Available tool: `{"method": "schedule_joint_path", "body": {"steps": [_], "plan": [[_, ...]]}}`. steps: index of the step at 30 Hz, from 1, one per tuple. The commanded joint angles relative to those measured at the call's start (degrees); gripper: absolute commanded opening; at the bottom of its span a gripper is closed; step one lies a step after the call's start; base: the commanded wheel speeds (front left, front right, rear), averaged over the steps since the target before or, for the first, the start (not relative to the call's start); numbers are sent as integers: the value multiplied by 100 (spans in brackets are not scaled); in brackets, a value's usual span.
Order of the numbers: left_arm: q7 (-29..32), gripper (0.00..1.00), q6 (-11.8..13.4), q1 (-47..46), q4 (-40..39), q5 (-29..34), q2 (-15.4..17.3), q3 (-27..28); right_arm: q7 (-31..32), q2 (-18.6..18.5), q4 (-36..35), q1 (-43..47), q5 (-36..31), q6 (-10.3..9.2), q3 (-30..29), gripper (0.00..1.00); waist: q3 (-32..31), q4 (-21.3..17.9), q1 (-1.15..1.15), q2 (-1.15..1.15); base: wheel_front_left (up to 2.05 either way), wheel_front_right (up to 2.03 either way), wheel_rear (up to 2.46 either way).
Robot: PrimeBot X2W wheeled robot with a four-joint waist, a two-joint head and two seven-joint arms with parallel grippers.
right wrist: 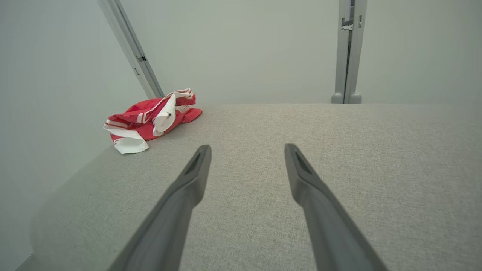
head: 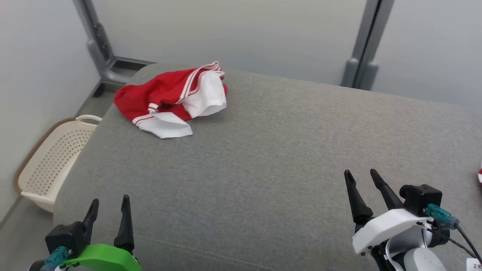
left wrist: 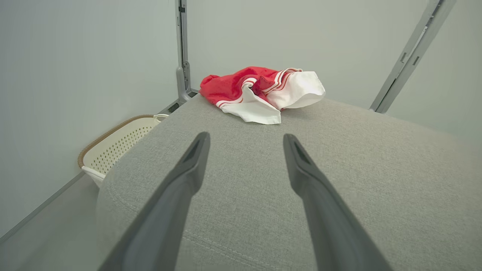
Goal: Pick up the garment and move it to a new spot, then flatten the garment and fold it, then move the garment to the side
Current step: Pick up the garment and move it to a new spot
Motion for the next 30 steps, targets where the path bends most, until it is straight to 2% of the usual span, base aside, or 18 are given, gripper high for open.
{"method": "schedule_joint_path", "body": {"steps": [1,6,15,20,25,30], "plan": [[13,100,27,61,-48,29,60,11,-58,-9,17,17,56,-6,30,100,-56,709,0,0,0,0,0],[31,100,63,102,-121,20,65,7,-106,-11,68,-69,109,-6,115,100,-28,1017,0,0,0,0,0],[16,100,54,95,-172,-29,53,30,-141,-14,167,-123,142,-6,187,100,9,1054,0,0,0,0,0],[107,100,1,-123,-239,3,107,19,-139,-14,178,-120,97,-6,138,100,41,876,0,0,0,0,0],[336,100,-104,-648,-322,95,300,69,-96,-14,117,-188,46,-6,114,100,164,571,0,0,0,0,0],[742,100,-469,-1655,-194,5,460,193,-55,-13,42,-251,-7,-6,49,100,373,186,0,0,0,0,0]]}}
